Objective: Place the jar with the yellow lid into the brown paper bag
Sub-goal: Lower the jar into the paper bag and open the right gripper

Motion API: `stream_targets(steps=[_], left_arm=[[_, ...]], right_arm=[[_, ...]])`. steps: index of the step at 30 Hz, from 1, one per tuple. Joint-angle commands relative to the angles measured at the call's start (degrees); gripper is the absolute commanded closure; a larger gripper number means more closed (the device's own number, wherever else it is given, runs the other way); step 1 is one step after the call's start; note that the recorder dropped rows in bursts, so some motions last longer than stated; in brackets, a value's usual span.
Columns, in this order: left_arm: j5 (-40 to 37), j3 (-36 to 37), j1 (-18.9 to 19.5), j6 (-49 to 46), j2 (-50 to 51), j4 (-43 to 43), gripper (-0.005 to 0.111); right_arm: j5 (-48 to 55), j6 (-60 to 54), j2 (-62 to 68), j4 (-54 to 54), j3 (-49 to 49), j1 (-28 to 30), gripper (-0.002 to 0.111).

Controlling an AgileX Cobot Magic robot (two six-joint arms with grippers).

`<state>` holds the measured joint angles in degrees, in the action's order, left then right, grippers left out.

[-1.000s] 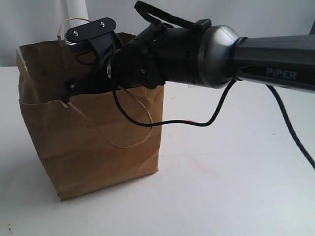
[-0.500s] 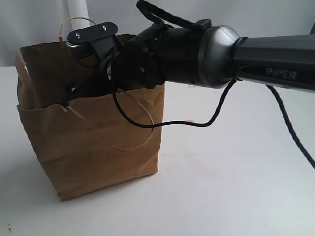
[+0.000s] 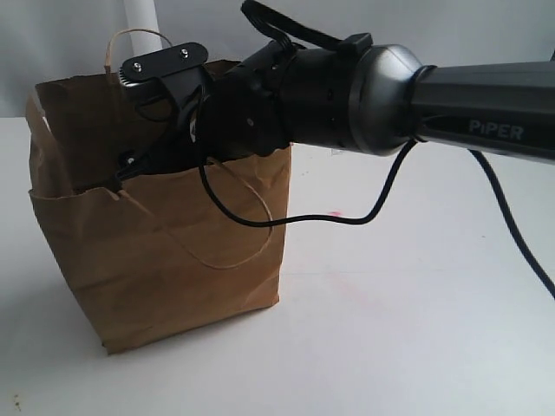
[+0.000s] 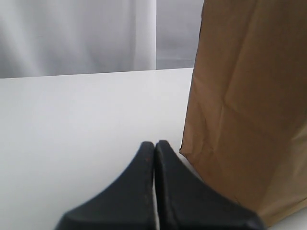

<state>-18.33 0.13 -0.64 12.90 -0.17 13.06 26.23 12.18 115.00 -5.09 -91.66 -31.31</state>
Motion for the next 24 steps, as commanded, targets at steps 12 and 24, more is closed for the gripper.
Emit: stream_targets(steps=[12, 24], left_arm=[[0.54, -0.13, -0.30, 0.22, 0.17, -0.22, 0.106], [0.54, -0.13, -0.30, 0.22, 0.17, -0.22, 0.106]], right_arm=[[-0.71, -5.86, -0.62, 0.47, -0.12, -0.28, 0.060], [-2.33, -5.76, -0.62, 1.91, -0.12, -0.28, 0.015]])
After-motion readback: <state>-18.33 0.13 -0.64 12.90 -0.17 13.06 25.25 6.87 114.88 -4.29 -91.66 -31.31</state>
